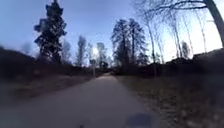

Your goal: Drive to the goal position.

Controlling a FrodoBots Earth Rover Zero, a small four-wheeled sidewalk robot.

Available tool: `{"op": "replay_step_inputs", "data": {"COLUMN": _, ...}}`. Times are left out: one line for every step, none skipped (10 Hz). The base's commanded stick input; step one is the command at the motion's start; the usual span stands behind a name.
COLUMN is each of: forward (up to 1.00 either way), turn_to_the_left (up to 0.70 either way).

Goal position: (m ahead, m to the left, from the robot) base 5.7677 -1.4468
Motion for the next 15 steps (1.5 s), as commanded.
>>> {"op": "replay_step_inputs", "data": {"forward": 1.0, "turn_to_the_left": 0.0}}
{"op": "replay_step_inputs", "data": {"forward": 1.0, "turn_to_the_left": 0.0}}
{"op": "replay_step_inputs", "data": {"forward": 1.0, "turn_to_the_left": 0.0}}
{"op": "replay_step_inputs", "data": {"forward": 1.0, "turn_to_the_left": 0.02}}
{"op": "replay_step_inputs", "data": {"forward": 1.0, "turn_to_the_left": 0.12}}
{"op": "replay_step_inputs", "data": {"forward": 1.0, "turn_to_the_left": 0.22}}
{"op": "replay_step_inputs", "data": {"forward": 1.0, "turn_to_the_left": 0.32}}
{"op": "replay_step_inputs", "data": {"forward": 1.0, "turn_to_the_left": 0.4}}
{"op": "replay_step_inputs", "data": {"forward": 1.0, "turn_to_the_left": 0.35}}
{"op": "replay_step_inputs", "data": {"forward": 1.0, "turn_to_the_left": 0.21}}
{"op": "replay_step_inputs", "data": {"forward": 1.0, "turn_to_the_left": 0.0}}
{"op": "replay_step_inputs", "data": {"forward": 1.0, "turn_to_the_left": 0.0}}
{"op": "replay_step_inputs", "data": {"forward": 1.0, "turn_to_the_left": 0.0}}
{"op": "replay_step_inputs", "data": {"forward": 1.0, "turn_to_the_left": 0.0}}
{"op": "replay_step_inputs", "data": {"forward": 1.0, "turn_to_the_left": 0.0}}
